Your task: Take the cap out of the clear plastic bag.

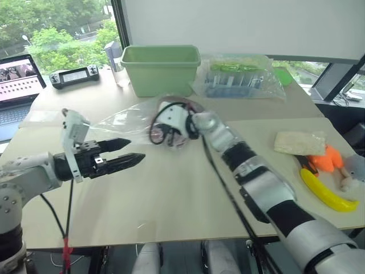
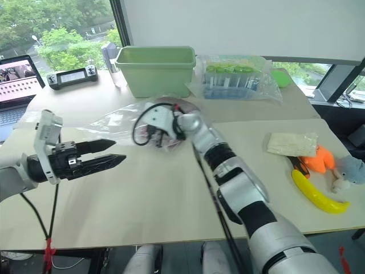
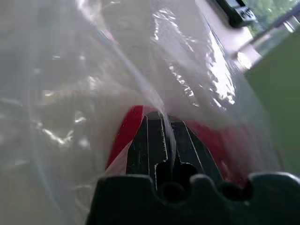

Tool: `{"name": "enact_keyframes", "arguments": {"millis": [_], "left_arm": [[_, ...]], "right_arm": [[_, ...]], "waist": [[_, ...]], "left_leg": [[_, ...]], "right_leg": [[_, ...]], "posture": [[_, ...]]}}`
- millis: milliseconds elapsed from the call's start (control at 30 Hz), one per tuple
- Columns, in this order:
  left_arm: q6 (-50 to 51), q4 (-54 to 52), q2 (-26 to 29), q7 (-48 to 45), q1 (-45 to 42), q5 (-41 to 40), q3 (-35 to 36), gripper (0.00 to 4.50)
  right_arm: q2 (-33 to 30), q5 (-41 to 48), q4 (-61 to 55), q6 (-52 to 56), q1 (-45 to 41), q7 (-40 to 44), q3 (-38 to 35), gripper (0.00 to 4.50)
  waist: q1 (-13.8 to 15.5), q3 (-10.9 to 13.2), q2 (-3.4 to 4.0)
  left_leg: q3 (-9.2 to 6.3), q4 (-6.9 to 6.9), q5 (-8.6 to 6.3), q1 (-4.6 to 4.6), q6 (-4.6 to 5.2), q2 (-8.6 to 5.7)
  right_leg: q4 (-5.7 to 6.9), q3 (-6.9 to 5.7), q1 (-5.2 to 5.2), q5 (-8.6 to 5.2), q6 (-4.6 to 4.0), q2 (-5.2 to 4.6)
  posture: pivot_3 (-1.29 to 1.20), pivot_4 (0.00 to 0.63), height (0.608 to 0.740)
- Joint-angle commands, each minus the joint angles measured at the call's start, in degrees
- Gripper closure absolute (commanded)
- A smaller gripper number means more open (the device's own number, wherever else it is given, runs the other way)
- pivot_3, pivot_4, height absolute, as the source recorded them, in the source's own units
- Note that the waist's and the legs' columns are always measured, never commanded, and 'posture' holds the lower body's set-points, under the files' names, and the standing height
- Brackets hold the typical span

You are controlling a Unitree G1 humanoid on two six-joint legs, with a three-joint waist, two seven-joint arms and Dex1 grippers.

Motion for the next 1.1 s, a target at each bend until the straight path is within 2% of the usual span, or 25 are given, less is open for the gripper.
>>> {"name": "enact_keyframes", "arguments": {"millis": [33, 300, 433, 667, 833, 1000, 1033, 1100], "left_arm": [[-2.54, 9.13, 0.34, 3.61, -4.66, 2.20, 2.59, 0.00], [-0.82, 16.78, 0.86, 2.17, -11.77, -0.71, 1.30, 0.00], [-2.09, 17.96, 0.45, 0.80, -13.37, -0.23, -0.79, 0.00], [-3.83, 20.02, 0.08, -1.44, -15.96, 1.23, -4.22, 0.00], [-4.54, 20.84, -0.45, -2.57, -17.42, 1.96, -5.54, 0.00], [-4.59, 21.53, -0.44, -3.44, -18.88, 2.23, -6.30, 0.00], [-4.58, 21.72, -0.48, -3.62, -19.21, 2.28, -6.52, 0.00], [-4.63, 22.17, -0.36, -4.27, -19.75, 2.49, -7.08, 0.00]], "right_arm": [[-1.80, 0.35, -11.47, 0.40, 2.70, -4.33, -3.82, 4.44], [-0.73, 3.95, -41.01, 8.07, 16.20, -4.58, -6.16, 4.44], [-0.76, 10.80, -51.47, 14.54, 21.42, 3.00, -4.78, 4.44], [-4.80, 12.32, -54.18, 21.04, 22.61, 6.67, -5.24, 4.44], [-8.60, 9.31, -53.44, 20.50, 23.88, 8.04, -2.64, 3.03], [-12.02, 4.40, -52.00, 17.19, 24.15, 7.20, -0.34, 1.25], [-12.42, 5.04, -52.74, 18.13, 24.35, 7.96, -0.67, 1.01], [-14.10, 9.18, -56.64, 22.75, 25.47, 12.65, -1.61, 0.19]], "waist": [[-0.14, 0.00, 0.00], [-0.96, 0.00, -0.02], [-0.91, -0.01, -0.02], [-0.22, -0.01, -0.03], [-0.07, -0.01, -0.04], [-0.11, 0.00, -0.05], [-0.09, 0.00, -0.05], [-0.02, 0.00, -0.06]], "left_leg": [[0.00, -0.02, 0.00, 0.02, 0.00, 0.01], [0.01, -0.14, 0.00, -0.09, 0.01, 0.07], [0.01, -0.11, 0.01, -0.08, 0.01, 0.07], [0.03, -0.03, 0.02, -0.03, -0.01, 0.07], [0.03, -0.09, 0.02, -0.07, -0.01, 0.07], [0.05, -0.05, 0.02, -0.07, -0.02, 0.07], [0.05, -0.05, 0.02, -0.07, -0.01, 0.07], [0.04, -0.05, 0.02, -0.07, -0.01, 0.06]], "right_leg": [[0.07, 0.01, -0.01, -0.01, -0.02, 0.03], [0.22, 0.10, -0.28, -0.08, -0.09, 0.12], [0.24, 0.10, -0.25, -0.08, -0.07, 0.11], [0.23, 0.09, -0.21, -0.06, -0.06, 0.11], [0.22, 0.09, -0.26, -0.08, -0.08, 0.12], [0.22, 0.10, -0.26, -0.08, -0.07, 0.11], [0.22, 0.09, -0.26, -0.08, -0.07, 0.11], [0.21, 0.09, -0.26, -0.08, -0.07, 0.11]], "posture": [[0.00, 0.150, 0.740], [0.00, 0.150, 0.740], [0.00, 0.150, 0.740], [0.00, 0.150, 0.740], [0.00, 0.150, 0.740], [0.00, 0.150, 0.740], [0.00, 0.150, 0.740], [0.00, 0.150, 0.740]]}}
